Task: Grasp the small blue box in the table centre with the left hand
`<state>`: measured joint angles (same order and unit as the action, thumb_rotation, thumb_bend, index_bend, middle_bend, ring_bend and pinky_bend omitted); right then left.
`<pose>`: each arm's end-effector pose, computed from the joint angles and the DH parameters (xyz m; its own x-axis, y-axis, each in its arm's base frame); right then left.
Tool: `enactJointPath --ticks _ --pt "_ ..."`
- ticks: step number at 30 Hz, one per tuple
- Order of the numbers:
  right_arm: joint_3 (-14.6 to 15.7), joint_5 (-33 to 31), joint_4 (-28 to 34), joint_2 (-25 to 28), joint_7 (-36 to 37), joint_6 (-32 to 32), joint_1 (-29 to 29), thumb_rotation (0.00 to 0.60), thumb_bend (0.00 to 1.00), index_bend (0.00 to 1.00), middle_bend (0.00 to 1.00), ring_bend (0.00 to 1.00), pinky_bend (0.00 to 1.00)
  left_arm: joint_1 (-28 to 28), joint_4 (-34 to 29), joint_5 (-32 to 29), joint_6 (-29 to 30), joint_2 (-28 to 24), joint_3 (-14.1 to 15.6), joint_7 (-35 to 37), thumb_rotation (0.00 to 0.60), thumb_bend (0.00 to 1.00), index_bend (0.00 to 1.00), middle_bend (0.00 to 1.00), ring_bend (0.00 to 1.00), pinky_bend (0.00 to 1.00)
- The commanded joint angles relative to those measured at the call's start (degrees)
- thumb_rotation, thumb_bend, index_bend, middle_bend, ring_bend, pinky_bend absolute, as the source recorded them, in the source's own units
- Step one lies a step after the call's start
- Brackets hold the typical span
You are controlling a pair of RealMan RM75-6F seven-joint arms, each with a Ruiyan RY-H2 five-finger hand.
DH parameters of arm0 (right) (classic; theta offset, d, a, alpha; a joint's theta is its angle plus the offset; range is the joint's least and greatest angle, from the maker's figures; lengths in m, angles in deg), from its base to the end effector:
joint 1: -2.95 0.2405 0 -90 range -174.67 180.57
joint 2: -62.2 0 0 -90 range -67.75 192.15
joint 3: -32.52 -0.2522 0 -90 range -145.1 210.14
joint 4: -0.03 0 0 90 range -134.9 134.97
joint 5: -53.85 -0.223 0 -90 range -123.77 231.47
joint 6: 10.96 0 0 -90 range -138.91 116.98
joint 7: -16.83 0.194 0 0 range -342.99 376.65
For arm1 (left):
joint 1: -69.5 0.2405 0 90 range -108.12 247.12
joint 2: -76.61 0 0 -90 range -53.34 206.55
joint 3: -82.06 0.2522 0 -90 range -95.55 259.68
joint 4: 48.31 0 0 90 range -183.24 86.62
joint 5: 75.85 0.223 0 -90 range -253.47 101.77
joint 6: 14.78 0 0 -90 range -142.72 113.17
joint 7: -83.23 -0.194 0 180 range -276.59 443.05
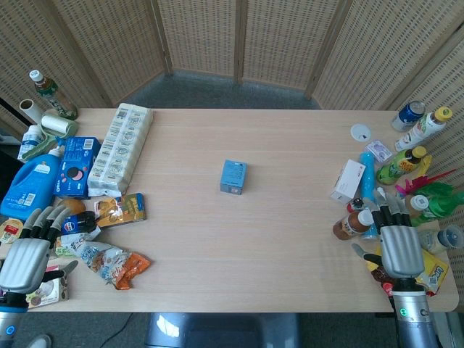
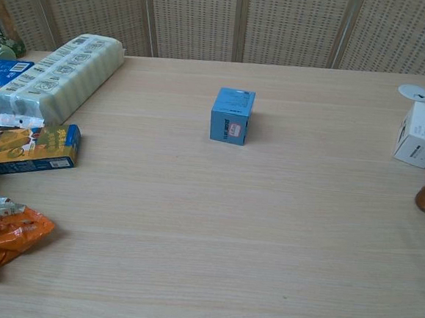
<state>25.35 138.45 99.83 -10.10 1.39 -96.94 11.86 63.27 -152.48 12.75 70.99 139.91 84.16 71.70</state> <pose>-0.2454 -0.2618 0.1100 0.3799 0.0921 0.9204 -0.9206 -0.0595 0.3859 -0.2628 0.2146 0.1170 0.4137 0.0691 0.9078 0.9089 -0.0883 -0.4075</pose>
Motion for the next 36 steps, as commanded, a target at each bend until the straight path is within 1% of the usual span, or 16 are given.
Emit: enactJointPath --ticks 1,8,11,14,17,21,27,33,36 --pt "-0.1 -0.1 0.0 -0.1 -0.1 0.1 0.1 0.600 0.11 0.14 0.00 0.00 0.00 -0.2 0.0 -0.1 -0.4 0.1 -0.2 -0.3 0.600 0.18 0.01 0.00 0.00 0.00" --pt "0.1 0.3 -0.4 -0.3 0.7 0.1 0.1 0.600 0.11 0.14 0.00 0.00 0.00 -1.2 -0.4 -0.3 -2.2 0.0 -1.0 -0.9 0.600 0.18 0.01 0.00 0.00 0.00" --pt "0.2 0.0 -0.6 -0.1 1.4 -0.5 -0.5 0.600 0.12 0.14 0.00 0.00 0.00 -2.3 -0.8 -0.7 -3.6 -0.1 -1.8 -1.4 0.600 0.18 0.01 0.00 0.00 0.00" --pt "0.4 0.0 -0.7 0.2 1.9 -1.2 -1.1 0.600 0.12 0.14 0.00 0.00 0.00 -4.3 -0.7 -1.4 -6.0 0.3 -3.1 -1.6 0.600 0.18 0.01 0.00 0.00 0.00" --pt "0.7 -0.1 -0.7 0.5 2.3 -1.8 -1.8 0.600 0.12 0.14 0.00 0.00 0.00 -7.5 -0.1 -2.4 -10.0 1.0 -4.7 -2.3 0.600 0.18 0.00 0.00 0.00 0.00" --pt "0.9 -0.5 -0.4 1.3 2.7 -2.5 -2.6 0.599 0.12 0.14 0.00 0.00 0.00 -14.0 1.8 -6.7 -18.9 3.1 -8.1 -3.0 0.600 0.18 0.00 0.00 0.00 0.00" --pt "1.2 -0.4 0.4 2.8 3.1 -4.2 -4.2 0.598 0.12 0.14 0.00 0.00 0.00 -24.5 5.9 -15.3 -31.5 7.4 -13.3 -6.1 0.600 0.18 0.00 0.00 0.00 0.00" --pt "1.7 -0.9 0.5 4.2 4.4 -5.8 -6.2 0.598 0.12 0.14 0.00 0.00 0.00 -34.3 12.6 -23.0 -40.3 13.8 -16.8 -9.1 0.600 0.18 0.00 0.00 0.00 0.00" --pt "1.9 -1.1 0.5 4.9 5.1 -6.5 -7.1 0.600 0.11 0.14 0.00 0.00 0.00 -39.0 16.7 -26.3 -43.9 17.3 -17.8 -10.4 0.600 0.18 0.00 0.00 0.00 0.00"
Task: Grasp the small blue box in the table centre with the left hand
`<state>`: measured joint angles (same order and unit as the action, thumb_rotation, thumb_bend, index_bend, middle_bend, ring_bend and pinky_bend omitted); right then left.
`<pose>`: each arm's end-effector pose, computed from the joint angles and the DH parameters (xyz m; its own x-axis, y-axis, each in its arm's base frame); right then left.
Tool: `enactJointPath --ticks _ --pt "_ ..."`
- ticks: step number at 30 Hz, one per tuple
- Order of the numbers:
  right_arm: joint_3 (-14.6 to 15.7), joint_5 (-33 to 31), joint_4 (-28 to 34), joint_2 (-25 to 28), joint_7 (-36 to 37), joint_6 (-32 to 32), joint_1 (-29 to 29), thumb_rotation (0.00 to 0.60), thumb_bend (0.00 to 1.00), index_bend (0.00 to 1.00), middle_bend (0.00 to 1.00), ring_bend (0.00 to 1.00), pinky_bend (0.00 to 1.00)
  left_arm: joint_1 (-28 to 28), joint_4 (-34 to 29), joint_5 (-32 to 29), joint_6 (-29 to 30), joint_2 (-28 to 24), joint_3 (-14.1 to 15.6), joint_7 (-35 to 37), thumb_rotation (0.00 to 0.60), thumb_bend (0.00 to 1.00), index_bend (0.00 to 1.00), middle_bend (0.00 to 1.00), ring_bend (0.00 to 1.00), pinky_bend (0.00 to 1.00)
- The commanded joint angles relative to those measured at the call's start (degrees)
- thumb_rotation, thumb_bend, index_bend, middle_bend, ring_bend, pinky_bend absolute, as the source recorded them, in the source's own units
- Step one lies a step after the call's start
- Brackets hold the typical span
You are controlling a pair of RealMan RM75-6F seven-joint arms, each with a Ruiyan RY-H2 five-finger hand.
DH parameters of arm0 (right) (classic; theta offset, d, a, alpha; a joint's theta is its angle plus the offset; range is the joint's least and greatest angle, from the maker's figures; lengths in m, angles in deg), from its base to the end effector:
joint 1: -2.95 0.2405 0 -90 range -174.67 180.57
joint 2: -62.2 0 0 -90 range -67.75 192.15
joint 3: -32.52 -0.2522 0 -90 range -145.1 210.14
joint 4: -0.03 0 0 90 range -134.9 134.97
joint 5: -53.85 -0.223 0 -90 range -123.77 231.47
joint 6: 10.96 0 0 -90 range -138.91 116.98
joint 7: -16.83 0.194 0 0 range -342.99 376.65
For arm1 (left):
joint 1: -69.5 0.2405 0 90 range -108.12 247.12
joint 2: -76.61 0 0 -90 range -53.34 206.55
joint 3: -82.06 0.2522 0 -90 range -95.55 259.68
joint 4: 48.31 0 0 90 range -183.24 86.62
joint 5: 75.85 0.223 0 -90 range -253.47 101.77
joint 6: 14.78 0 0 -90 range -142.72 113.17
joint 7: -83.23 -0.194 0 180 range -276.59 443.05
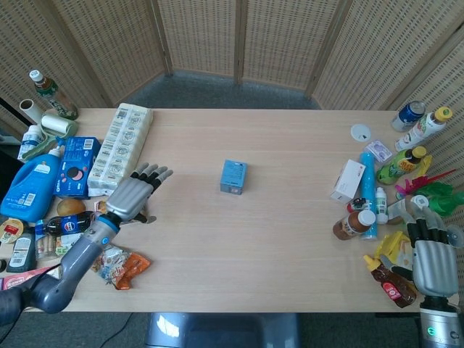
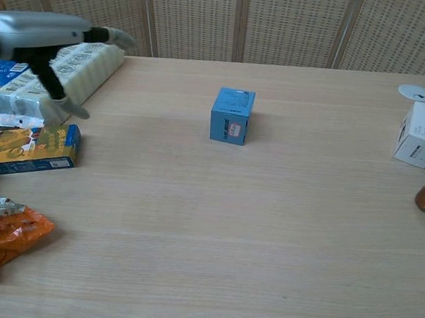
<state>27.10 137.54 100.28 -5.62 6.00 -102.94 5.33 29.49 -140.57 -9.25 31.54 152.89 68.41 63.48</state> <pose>-0.2828 -0.2242 0.1462 0.3823 0.1234 0.9157 -0.9237 0.0767 0.3753 -0.1415 0.3928 0.0009 0.5235 0.2775 0.8056 0.8197 -0.4220 -0.3873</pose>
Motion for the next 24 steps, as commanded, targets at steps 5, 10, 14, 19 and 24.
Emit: enactJointPath --ticks 5,10,14,19,24 --pt "0.1 -0.6 0.1 1.3 1.3 -1.6 -1.8 0.600 0.11 0.14 0.00 0.00 0.00 -12.1 12.4 -9.1 -9.4 10.0 -3.0 -3.2 0.600 0.18 0.00 0.00 0.00 0.00" --pt "0.0 -1.5 0.1 1.8 1.9 -2.2 -2.9 0.600 0.12 0.14 0.00 0.00 0.00 -18.7 21.8 -12.7 -13.3 16.3 -3.2 -3.8 0.600 0.18 0.00 0.00 0.00 0.00" --pt "-0.3 -2.3 0.3 2.4 2.1 -2.8 -3.7 0.598 0.12 0.14 0.00 0.00 0.00 -23.3 29.6 -14.6 -16.1 21.0 -3.4 -3.3 0.600 0.18 0.00 0.00 0.00 0.00" --pt "-0.4 -3.3 0.6 3.1 2.3 -3.6 -4.9 0.600 0.11 0.14 0.00 0.00 0.00 -28.5 40.1 -15.8 -19.7 27.4 -4.0 -1.2 0.600 0.18 0.00 0.00 0.00 0.00" --pt "-0.5 -4.1 1.0 3.5 2.5 -4.5 -6.1 0.600 0.12 0.14 0.00 0.00 0.00 -32.9 50.7 -15.7 -23.6 33.6 -4.6 1.9 0.600 0.18 0.00 0.00 0.00 0.00"
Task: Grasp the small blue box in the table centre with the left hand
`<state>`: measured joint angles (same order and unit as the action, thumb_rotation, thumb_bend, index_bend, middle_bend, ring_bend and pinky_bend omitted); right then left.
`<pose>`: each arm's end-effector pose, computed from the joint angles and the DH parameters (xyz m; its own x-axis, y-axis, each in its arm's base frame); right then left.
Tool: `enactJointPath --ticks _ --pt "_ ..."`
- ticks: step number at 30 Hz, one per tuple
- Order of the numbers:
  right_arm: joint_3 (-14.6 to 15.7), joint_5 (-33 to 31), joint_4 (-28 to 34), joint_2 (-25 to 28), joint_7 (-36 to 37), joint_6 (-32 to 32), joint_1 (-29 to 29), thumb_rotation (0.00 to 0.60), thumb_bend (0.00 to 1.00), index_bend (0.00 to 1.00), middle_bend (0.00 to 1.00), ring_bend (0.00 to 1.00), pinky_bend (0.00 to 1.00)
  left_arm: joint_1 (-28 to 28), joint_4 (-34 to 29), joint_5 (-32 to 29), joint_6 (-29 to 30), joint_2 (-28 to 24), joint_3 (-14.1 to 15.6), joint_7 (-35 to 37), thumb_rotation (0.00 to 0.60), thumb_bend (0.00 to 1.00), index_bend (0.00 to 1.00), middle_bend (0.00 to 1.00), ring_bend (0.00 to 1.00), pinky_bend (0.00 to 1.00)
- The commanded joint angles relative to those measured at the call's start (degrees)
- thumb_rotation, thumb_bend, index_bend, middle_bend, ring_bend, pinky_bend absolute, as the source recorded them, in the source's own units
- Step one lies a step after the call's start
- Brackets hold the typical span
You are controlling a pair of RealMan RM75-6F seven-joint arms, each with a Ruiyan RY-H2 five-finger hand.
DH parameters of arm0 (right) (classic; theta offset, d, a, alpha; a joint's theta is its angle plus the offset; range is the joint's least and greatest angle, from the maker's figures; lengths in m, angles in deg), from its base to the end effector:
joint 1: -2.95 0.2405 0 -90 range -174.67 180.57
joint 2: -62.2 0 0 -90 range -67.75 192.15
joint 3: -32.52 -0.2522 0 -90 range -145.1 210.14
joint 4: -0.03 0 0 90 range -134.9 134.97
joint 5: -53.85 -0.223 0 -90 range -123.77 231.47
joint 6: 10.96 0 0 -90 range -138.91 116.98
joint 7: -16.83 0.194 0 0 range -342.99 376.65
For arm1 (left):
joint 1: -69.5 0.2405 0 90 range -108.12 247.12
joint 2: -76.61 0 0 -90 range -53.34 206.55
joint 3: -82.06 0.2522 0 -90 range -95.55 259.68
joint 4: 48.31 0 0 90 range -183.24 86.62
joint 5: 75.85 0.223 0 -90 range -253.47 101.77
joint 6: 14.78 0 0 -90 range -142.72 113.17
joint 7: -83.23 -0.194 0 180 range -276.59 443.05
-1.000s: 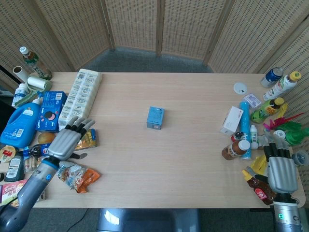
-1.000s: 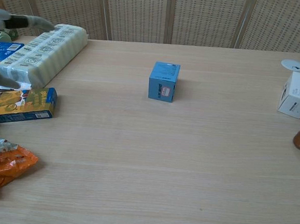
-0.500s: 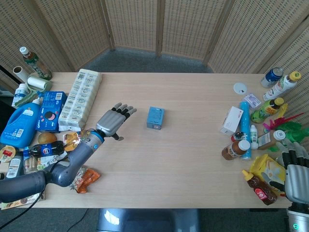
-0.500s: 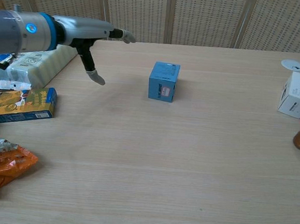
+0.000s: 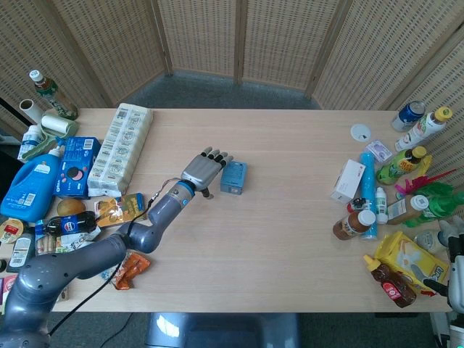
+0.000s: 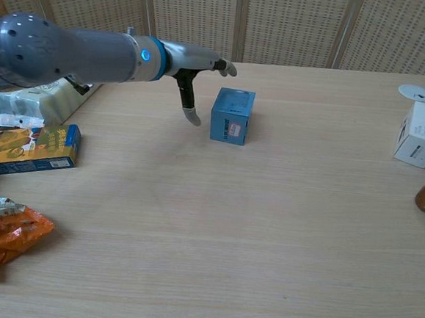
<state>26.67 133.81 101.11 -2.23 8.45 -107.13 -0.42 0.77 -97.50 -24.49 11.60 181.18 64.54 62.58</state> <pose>-0.3136 -0.1917 0.1805 0.4072 0.1568 0.8998 -0.9002 0.2357 0.3663 -0.0385 0.4958 -0.1235 0.6078 0.3432 0.7161 0.7679 -0.4836 -0.4200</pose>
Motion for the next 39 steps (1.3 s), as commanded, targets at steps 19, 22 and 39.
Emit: enactJointPath --ticks 19,22,39 --pt "-0.7 -1.2 -0.2 -0.3 1.5 -2.0 -2.9 0.600 0.11 0.14 0.00 0.00 0.00 -11.5 33.5 5.1 -5.9 21.1 -2.0 11.6 0.600 0.19 0.49 0.55 0.83 0.58" --pt "-0.7 -1.0 -0.6 -0.6 2.0 -1.9 -2.9 0.599 0.12 0.14 0.00 0.00 0.00 -10.6 33.4 5.7 -4.0 20.9 -2.2 12.3 0.600 0.20 0.58 0.65 0.89 0.66" --pt "-1.2 0.9 -8.0 -5.1 6.4 4.8 1.3 0.600 0.11 0.14 0.00 0.00 0.00 10.5 -22.8 5.2 22.2 -14.2 -4.3 9.3 0.600 0.18 0.60 0.67 0.89 0.67"
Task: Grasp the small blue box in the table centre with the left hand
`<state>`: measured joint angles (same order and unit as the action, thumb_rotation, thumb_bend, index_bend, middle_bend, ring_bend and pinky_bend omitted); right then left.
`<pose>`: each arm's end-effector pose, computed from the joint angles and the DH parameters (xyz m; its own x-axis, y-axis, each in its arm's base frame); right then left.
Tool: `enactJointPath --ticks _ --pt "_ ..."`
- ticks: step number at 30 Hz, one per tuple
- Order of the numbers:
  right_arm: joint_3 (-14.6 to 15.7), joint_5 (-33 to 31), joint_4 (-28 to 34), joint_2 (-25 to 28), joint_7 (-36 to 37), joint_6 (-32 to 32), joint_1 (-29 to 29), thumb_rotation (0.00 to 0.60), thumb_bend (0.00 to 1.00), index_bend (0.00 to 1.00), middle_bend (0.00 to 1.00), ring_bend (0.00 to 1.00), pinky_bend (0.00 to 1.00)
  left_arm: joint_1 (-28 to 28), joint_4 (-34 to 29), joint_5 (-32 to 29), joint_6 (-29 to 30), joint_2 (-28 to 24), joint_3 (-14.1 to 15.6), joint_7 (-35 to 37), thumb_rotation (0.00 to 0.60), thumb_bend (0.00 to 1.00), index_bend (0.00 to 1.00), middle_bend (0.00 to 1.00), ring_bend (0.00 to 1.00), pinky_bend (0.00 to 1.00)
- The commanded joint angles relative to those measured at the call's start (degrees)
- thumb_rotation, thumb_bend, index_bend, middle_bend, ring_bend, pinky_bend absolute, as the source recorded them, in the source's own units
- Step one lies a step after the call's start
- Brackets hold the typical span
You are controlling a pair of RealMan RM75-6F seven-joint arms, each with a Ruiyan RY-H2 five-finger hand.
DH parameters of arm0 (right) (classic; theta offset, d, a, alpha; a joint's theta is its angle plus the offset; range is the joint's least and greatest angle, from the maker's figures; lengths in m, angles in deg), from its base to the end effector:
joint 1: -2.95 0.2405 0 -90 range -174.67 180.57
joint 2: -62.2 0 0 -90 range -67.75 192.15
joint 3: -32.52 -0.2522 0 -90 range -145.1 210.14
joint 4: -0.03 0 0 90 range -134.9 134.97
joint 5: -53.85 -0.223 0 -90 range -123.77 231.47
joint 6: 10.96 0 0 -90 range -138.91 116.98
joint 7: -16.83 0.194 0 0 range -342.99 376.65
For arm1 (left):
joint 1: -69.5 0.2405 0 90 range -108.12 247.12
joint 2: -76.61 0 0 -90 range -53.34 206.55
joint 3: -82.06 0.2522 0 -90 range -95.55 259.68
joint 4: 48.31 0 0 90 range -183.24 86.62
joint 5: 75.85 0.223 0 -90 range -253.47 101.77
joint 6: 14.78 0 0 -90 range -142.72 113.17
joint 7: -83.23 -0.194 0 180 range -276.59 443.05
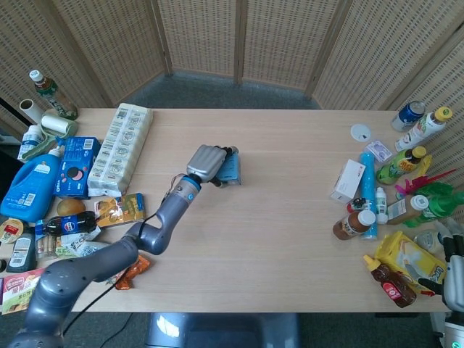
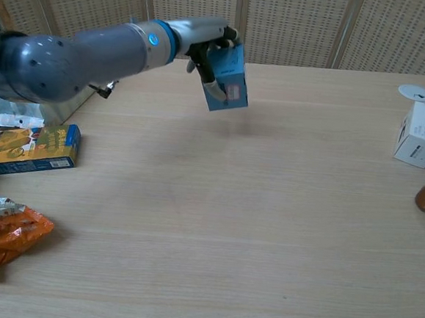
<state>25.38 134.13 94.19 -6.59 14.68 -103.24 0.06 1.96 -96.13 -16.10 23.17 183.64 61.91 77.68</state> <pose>-0.3308 -0.2001 0.1592 0.3377 0.1399 0.9308 -0.9285 0.2117 0.3051 -0.0143 0.5027 -0.1003 0.3875 0.2506 0.8872 0.8636 -0.4353 -0.2542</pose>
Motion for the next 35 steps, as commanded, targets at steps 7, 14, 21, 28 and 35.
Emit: enactJointPath --ticks 7,14,21,28,35 --pt "-0.6 2.0 -5.0 -1.9 2.6 2.1 2.6 0.600 0.11 0.14 0.00 0.00 0.00 15.8 -46.2 -8.4 20.4 -31.1 -4.3 -12.2 0.600 0.17 0.59 0.66 0.89 0.67" --pt "-1.8 2.8 -5.6 -0.5 2.2 2.0 3.8 0.600 0.12 0.14 0.00 0.00 0.00 22.4 -58.1 -7.9 26.2 -40.7 -3.0 -12.6 0.600 0.17 0.59 0.66 0.89 0.66" --pt "-1.3 4.8 -1.5 1.3 0.7 1.8 4.4 0.600 0.12 0.14 0.00 0.00 0.00 28.4 -61.8 -3.9 28.9 -46.2 -0.5 -7.6 0.600 0.16 0.59 0.65 0.88 0.66" --pt "-0.6 5.6 1.6 2.3 -1.0 4.0 5.7 0.600 0.11 0.14 0.00 0.00 0.00 31.1 -61.7 -0.4 29.7 -48.0 1.1 -3.7 0.600 0.16 0.59 0.65 0.88 0.66" --pt "-0.5 5.7 3.2 2.6 -2.4 4.0 6.2 0.598 0.11 0.14 0.00 0.00 0.00 31.7 -60.5 0.6 29.2 -47.9 1.5 -1.7 0.600 0.16 0.59 0.65 0.88 0.66"
